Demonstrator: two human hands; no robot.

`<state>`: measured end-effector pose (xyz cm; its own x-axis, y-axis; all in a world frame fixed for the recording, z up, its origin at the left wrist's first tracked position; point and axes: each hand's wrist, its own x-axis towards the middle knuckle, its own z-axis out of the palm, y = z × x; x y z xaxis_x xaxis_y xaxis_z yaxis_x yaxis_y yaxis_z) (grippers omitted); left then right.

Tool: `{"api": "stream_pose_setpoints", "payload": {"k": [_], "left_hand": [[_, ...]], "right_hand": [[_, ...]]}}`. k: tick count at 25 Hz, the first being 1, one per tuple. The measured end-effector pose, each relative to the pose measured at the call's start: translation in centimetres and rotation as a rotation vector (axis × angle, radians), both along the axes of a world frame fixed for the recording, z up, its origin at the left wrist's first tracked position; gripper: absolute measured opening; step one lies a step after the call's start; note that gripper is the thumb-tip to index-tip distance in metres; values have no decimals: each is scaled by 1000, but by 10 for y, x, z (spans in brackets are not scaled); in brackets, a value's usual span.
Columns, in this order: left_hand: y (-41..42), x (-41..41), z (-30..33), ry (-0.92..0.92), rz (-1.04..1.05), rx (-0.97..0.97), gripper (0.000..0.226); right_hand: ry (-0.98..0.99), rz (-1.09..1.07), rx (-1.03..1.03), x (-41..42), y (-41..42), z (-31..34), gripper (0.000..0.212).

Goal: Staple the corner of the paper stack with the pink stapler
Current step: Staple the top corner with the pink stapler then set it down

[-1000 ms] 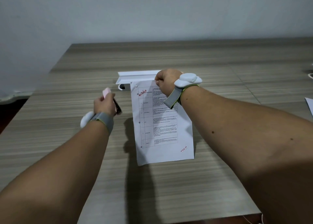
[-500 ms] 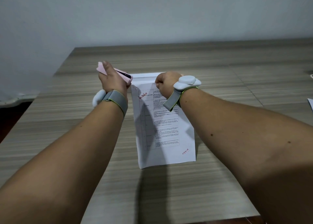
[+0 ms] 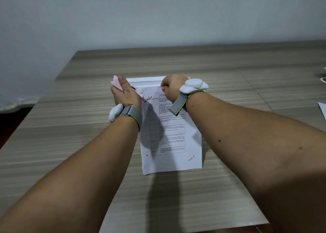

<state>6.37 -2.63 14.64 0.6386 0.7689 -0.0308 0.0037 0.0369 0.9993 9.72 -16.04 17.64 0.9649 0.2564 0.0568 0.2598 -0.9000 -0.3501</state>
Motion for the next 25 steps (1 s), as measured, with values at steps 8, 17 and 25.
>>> {"api": "stream_pose_setpoints", "payload": {"k": [8, 17, 25], "left_hand": [[-1, 6, 5, 4, -12, -34, 52], [-2, 11, 6, 18, 14, 21, 47], [2, 17, 6, 139, 18, 86, 38]], "right_hand": [[-1, -2, -14, 4, 1, -1, 24], [-6, -2, -1, 10, 3, -8, 23], [-6, 31, 0, 8, 5, -8, 21]]}}
